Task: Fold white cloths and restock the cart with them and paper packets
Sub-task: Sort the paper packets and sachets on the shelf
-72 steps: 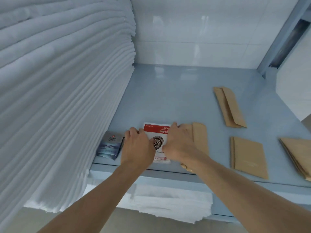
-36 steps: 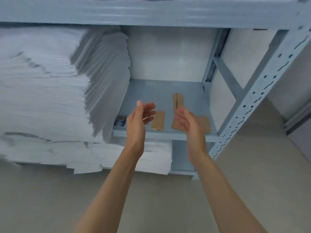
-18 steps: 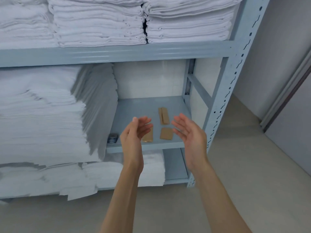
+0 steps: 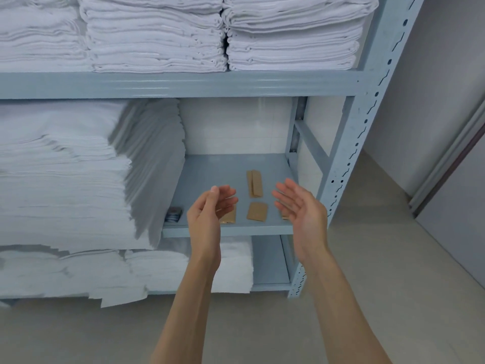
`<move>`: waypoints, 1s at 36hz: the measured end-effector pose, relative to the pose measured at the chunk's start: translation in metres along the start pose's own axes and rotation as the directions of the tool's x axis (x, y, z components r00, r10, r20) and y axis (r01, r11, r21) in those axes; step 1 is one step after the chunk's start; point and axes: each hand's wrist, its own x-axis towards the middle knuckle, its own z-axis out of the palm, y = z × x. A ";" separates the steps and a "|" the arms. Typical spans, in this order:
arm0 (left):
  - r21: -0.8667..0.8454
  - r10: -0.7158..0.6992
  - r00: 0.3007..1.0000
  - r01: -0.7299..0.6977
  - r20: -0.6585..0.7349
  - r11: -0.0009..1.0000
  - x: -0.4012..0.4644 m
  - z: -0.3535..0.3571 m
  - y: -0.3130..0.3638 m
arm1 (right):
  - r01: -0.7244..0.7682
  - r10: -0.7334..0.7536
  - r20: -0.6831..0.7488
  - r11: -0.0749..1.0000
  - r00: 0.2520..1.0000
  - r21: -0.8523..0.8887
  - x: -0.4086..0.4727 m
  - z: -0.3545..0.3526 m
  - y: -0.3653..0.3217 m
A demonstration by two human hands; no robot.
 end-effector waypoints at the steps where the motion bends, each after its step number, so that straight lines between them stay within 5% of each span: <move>1: 0.005 -0.003 1.000 0.003 -0.014 1.000 0.001 -0.004 -0.003 | -0.009 0.009 0.002 1.000 1.000 -0.005 0.002 -0.001 0.003; 22: -0.026 -0.269 0.922 0.273 -0.278 0.962 0.185 -0.107 -0.109 | -0.355 0.351 -0.058 0.915 0.935 -0.192 0.123 0.104 0.166; 30: 0.198 -0.379 0.897 0.424 -0.226 0.884 0.259 -0.141 -0.169 | -0.500 0.487 -0.123 0.813 0.865 -0.299 0.176 0.138 0.252; 36: 0.686 -0.379 0.908 0.390 -0.178 0.614 0.290 -0.158 -0.226 | -0.569 0.590 -0.107 0.693 0.801 -0.442 0.210 0.141 0.311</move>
